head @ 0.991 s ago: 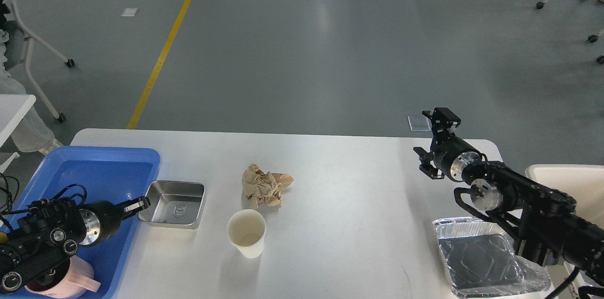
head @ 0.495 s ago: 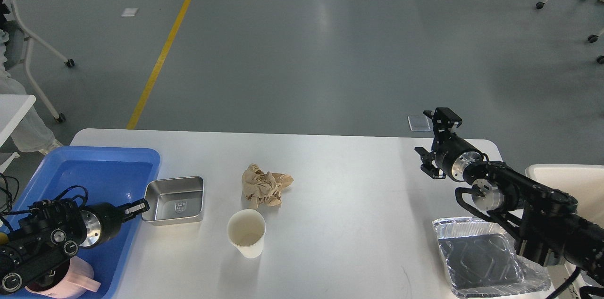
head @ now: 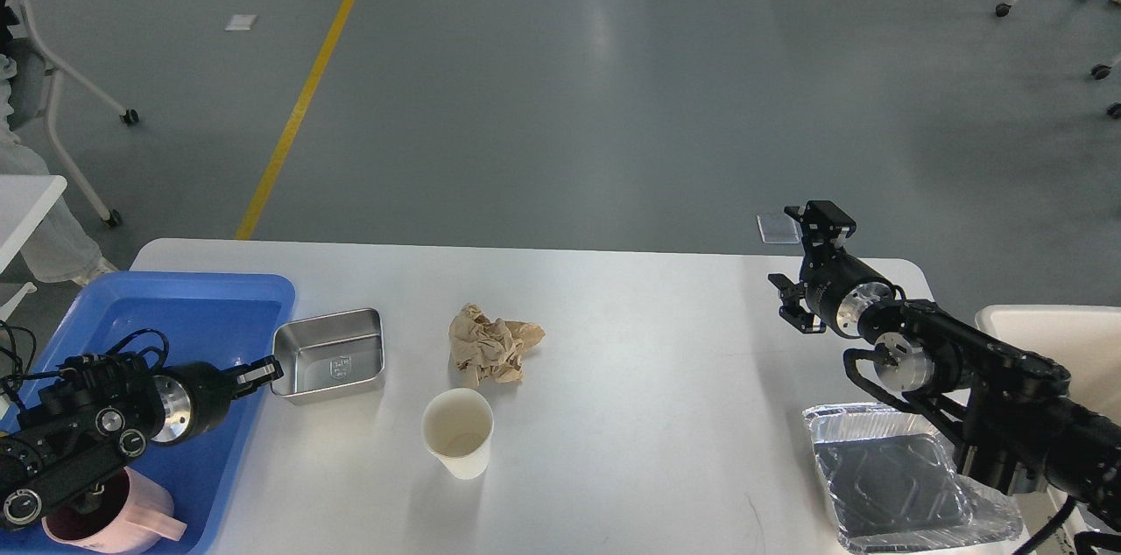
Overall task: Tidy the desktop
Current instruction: 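Grasp the edge of the small steel tray with the left gripper, then lift the steel tray and lower it into the blue tray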
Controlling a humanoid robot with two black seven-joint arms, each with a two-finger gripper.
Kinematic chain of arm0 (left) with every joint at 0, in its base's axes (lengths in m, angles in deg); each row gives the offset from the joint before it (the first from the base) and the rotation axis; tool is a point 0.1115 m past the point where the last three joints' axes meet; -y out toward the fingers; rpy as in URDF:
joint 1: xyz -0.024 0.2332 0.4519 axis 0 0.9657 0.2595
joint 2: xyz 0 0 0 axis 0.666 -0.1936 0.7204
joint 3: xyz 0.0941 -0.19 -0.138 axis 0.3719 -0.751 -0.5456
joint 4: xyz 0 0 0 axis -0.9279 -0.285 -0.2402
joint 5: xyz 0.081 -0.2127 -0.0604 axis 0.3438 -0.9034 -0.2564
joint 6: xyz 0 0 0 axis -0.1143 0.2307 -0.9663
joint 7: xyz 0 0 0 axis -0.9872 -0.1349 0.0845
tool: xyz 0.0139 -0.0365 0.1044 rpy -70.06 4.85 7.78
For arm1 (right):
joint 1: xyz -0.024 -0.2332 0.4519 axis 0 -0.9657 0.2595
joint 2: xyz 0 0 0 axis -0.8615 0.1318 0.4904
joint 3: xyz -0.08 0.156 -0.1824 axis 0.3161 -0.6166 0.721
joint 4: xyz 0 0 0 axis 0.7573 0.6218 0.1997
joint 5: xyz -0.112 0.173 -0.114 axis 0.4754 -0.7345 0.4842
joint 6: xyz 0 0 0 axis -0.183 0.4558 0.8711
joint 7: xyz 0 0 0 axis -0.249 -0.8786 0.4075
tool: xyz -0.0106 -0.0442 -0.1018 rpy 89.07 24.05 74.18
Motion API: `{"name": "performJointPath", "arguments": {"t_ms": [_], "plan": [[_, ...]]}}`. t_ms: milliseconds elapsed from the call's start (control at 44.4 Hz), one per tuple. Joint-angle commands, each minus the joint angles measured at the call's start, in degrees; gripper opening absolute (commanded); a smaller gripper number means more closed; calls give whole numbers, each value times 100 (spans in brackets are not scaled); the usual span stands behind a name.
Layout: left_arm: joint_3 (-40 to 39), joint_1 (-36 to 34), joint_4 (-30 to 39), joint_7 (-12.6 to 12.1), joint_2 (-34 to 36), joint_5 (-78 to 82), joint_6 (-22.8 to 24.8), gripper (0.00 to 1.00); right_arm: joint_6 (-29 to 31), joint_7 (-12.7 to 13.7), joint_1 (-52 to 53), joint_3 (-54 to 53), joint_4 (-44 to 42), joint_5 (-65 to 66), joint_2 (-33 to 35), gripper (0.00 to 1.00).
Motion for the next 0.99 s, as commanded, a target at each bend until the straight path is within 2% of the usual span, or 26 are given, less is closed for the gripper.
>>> {"name": "performJointPath", "arguments": {"t_ms": [0,113,225,360,630,968], "plan": [[-23,-267,60,-29,-7,-10,226,0,0,-4,8,0,0,-2,0,100],[-31,-504,174,-20,11,-54,384,0,0,-4,8,0,0,-2,-9,100],[-75,-794,314,-20,160,-63,832,0,0,-4,17,0,0,-2,0,100],[-145,-1110,446,50,722,-89,1456,1,0,-4,34,0,-44,7,18,100],[-699,-1559,973,76,1996,-634,2405,2,0,-4,96,-9,-79,-2,-17,100],[-1077,-2077,1115,68,2999,-1187,3127,1,0,-4,105,-9,-70,-2,-26,100]]}}
